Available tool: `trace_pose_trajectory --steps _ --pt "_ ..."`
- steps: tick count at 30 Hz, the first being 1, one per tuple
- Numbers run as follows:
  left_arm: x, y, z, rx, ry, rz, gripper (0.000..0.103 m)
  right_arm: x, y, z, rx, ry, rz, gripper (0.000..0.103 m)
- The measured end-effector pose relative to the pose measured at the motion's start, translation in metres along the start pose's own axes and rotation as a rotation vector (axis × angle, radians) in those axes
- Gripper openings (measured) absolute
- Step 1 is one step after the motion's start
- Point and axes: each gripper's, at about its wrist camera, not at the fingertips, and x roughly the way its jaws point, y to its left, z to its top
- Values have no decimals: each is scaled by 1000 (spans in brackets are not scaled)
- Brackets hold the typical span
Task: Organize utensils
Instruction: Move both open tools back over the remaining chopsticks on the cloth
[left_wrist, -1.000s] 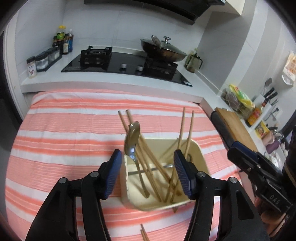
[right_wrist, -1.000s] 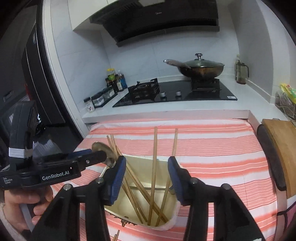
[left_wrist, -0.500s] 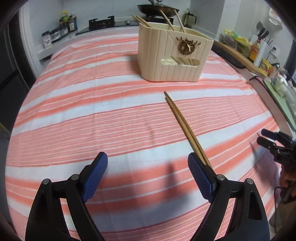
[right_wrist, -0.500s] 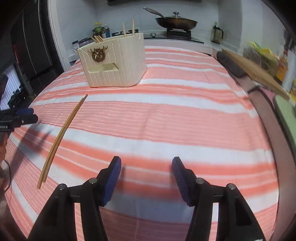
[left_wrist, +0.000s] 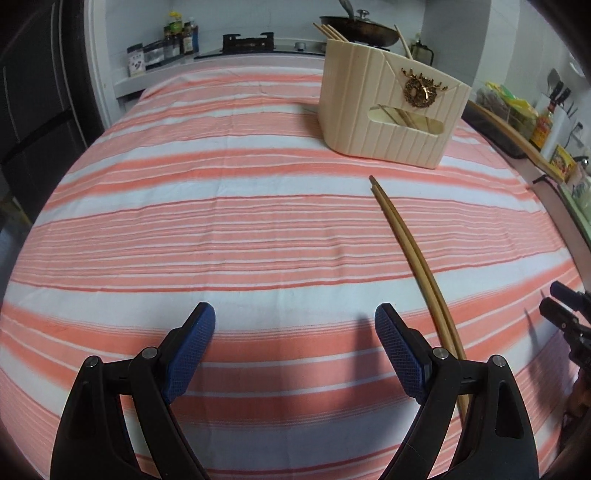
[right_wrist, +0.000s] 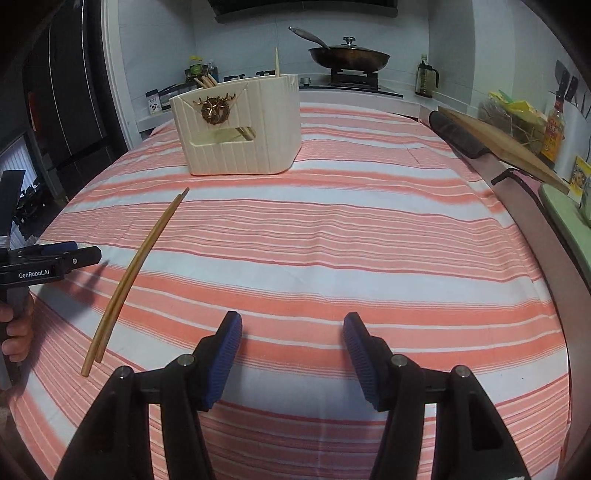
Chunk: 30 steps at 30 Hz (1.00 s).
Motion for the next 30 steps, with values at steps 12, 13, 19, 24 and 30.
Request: trace_pose_trajectory --steps 12,13,19,24,30 --pt "-16 -7 4 -66 -15 -87 92 4 -1 -2 11 8 -17 59" --pt "-17 -11 4 -64 -17 -97 92 4 -2 -2 16 12 -19 59" --pt "-10 -39 5 -14 -1 -111 92 11 -4 -2 32 40 -13 58" --pt "3 -54 5 46 12 -54 92 9 -4 -3 40 32 -16 59" --pt "12 -55 3 60 25 -10 96 11 -10 -2 69 41 -5 59"
